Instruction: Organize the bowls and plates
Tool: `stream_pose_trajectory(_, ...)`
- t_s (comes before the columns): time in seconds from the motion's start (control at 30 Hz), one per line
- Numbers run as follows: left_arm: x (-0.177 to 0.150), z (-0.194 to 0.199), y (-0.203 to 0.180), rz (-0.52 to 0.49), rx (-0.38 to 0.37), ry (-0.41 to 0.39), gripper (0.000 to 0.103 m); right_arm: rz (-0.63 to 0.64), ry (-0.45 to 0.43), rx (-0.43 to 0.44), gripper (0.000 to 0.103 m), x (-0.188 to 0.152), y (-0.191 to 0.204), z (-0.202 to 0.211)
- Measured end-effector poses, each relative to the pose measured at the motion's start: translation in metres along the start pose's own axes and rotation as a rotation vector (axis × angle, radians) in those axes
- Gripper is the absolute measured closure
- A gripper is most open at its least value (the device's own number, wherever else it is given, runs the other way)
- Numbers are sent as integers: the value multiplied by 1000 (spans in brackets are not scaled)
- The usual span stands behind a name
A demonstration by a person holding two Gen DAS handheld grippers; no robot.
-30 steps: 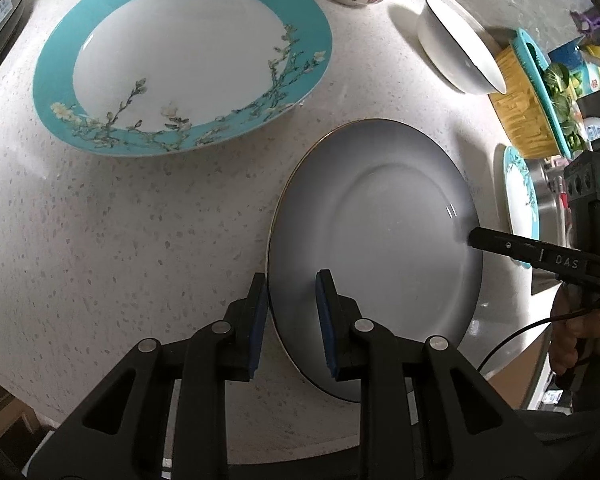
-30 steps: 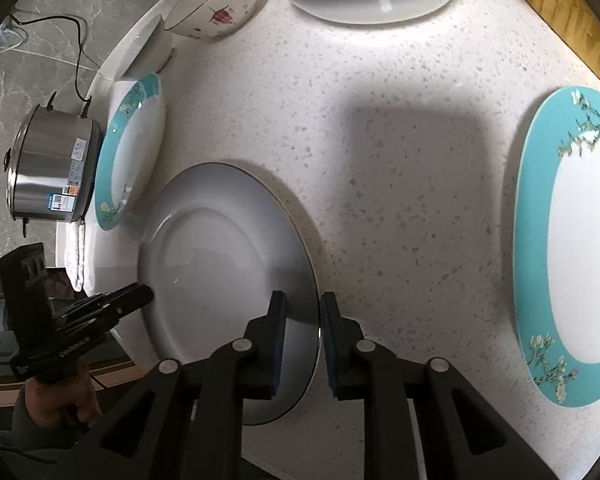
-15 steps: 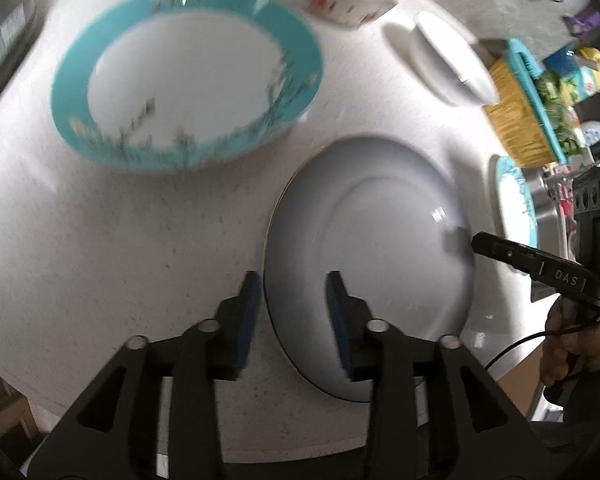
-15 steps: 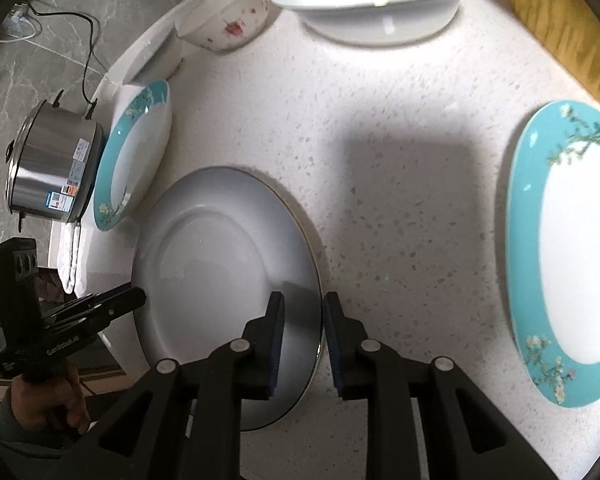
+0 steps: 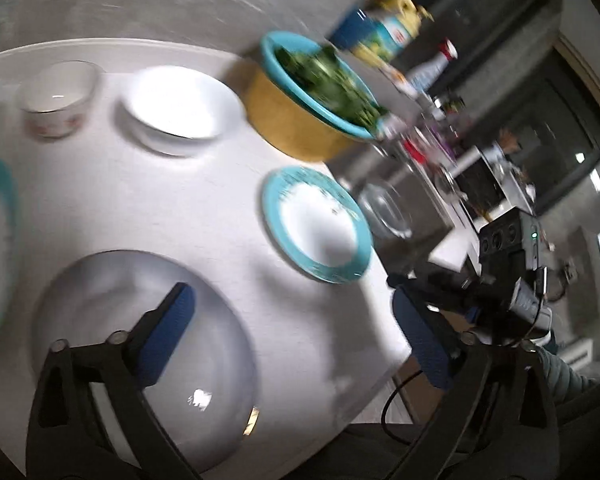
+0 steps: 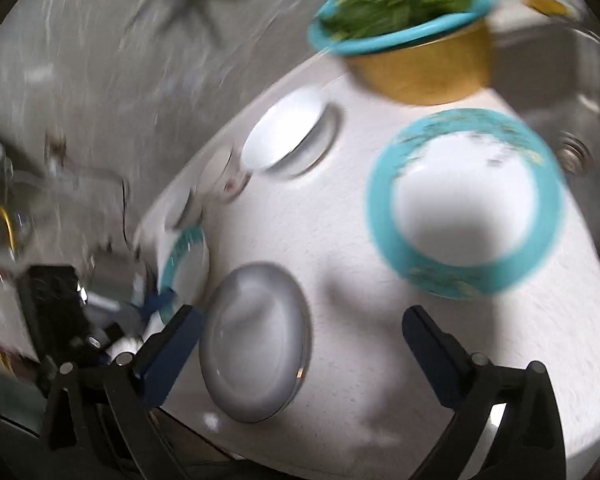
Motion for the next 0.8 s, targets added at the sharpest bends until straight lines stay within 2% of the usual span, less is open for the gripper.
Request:
stream_pose_trajectory(0.07,7,-14,-13,12,8,13,0,-48,-71,-3,0,5,-23,22)
stream_pose_trajectory(0.13,13,-33,-19,45,55,51,0,-54,-85,-13,0,12,-44,37)
stream_pose_trajectory(0.2,23,-60,-20,94,112,97,0,-28,-72,-16,0,22,-60,45)
stream_pose_trajectory(0.3,35,-85,-22,119,150,78,1,15,2,-16,1,38,-89,45)
stream_pose_trajectory(0.37,41,-105,-29,103,188,71,1,16,51,-25,16,47,-111,42)
stream_pose_trajectory(0.47,43,-135,-26,41,277,91,1,35,69,20,32,58,-141,36)
stream_pose_trajectory(0.53,48,-152,-21,48,287,116,2,44,109,59,41,58,-152,27)
stream_pose_trajectory(0.6,46,-161,-18,52,294,135,2,35,152,92,44,56,-162,16)
stream_pose_trajectory(0.7,46,-171,-11,84,290,149,2,12,171,133,49,52,-170,9)
stream_pose_trajectory(0.8,48,-179,-8,73,302,163,2,2,176,164,51,53,-173,4)
Point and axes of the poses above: each gripper's, at about its wrist camera, not at the fingertips, and z roughly against the way its jaws point, y to its left, x to its top, the point moved 6 cm from there along -z, roughly the way its jaws point, and after that the axes turned 14 degrees about z, right-handed, at the moved point
